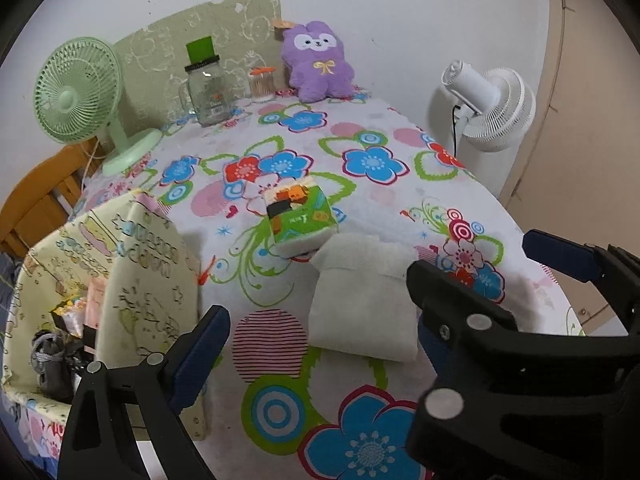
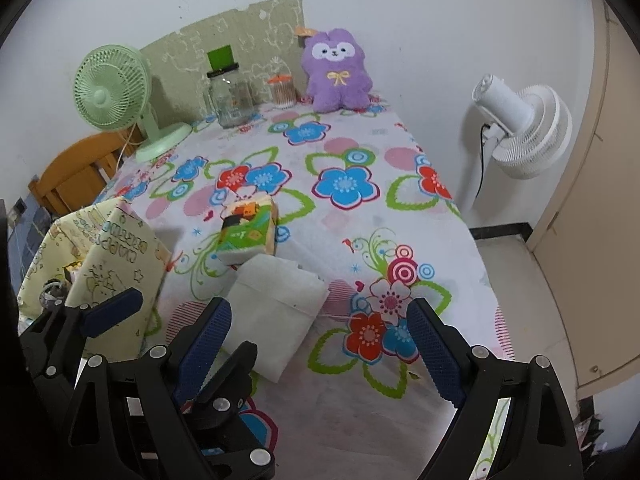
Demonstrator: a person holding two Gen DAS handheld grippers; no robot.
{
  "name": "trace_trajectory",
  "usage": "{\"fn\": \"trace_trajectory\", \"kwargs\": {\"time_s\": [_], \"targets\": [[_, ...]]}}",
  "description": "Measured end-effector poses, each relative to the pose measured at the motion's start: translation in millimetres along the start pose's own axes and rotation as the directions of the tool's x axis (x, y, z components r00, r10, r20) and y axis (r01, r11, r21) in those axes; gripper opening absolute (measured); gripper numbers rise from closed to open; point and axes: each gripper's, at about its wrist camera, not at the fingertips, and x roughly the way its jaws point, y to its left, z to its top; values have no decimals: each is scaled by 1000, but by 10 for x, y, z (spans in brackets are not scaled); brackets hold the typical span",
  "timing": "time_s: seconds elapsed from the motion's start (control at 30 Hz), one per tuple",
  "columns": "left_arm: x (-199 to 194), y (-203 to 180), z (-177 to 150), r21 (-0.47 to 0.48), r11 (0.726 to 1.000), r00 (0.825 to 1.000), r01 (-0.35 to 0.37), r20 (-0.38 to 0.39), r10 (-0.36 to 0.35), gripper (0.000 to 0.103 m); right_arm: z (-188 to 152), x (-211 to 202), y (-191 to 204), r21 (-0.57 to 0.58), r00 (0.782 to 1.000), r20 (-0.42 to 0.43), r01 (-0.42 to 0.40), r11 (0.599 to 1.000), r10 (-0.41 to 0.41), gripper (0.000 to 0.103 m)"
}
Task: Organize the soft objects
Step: 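Close the left tool on the white cloth pad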
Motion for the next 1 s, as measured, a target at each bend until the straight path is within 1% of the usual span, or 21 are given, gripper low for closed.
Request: {"fn": "trace_trajectory", "kwargs": {"time_s": [0.17,0.4,0.8,0.93,1.0], "targets": [[143,22,-9,-15,1000,999,8,-38,-9,96,-19,147,-15,-2,999,-34,1,1000,-1,92],[315,-12,19,-20,1000,997,20,-70,-22,93,-24,310,-92,18,997,-71,4,1000,-2,92],[555,-165,100,-3,998,991,67,-112,-67,91,-7,527,-298,62,993,-118,24,998,-16,92],[609,-206,103,1,998,990,67,-121,-66,90,-14,588,-347,74,990,-137,30,997,-19,92],[631,-222,107,2,998,990,68,-126,-67,88,-20,605,-373,78,990,-140,31,996,-20,92]]}}
